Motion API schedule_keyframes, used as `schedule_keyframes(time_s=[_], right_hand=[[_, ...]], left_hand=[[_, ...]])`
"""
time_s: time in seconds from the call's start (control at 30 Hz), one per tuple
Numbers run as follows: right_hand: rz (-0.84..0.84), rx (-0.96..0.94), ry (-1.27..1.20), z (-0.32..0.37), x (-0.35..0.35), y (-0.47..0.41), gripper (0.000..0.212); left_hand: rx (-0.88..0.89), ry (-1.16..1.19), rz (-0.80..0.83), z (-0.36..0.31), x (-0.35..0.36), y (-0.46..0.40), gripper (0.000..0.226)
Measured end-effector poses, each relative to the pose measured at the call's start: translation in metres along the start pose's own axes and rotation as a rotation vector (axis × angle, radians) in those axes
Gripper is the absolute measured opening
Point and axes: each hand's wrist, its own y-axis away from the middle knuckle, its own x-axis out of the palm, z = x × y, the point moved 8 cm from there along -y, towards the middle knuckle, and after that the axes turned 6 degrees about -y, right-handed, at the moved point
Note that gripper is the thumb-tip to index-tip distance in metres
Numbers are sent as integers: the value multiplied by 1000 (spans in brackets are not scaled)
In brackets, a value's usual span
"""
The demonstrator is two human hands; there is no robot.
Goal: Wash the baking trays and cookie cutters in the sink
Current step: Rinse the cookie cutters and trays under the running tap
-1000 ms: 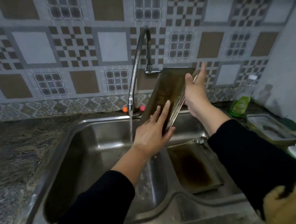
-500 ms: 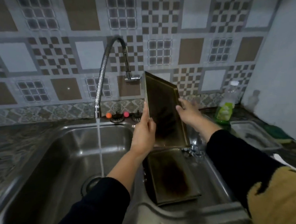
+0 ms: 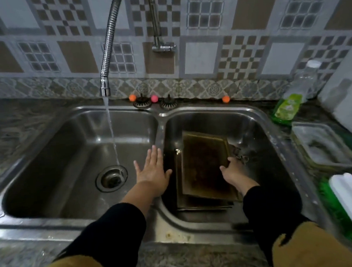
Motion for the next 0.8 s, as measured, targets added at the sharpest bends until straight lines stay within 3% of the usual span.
schedule_keyframes(time_s=[0.17,0.43,0.67,0.8], right_hand=[[5,17,82,-18,26,-12,59],[-39,-24,418,-17,42,-14,67],[56,11,423,-12,41,-9,68],[72,-66,406,20,40,3,61]], left_hand=[[-20,-125,-110,-1,1,-7,65],[-20,-129,-109,2,3,-10,65],[1,-108,-70,-1,2,-8,65],[33,-64,-43,1,-3,-3,66]])
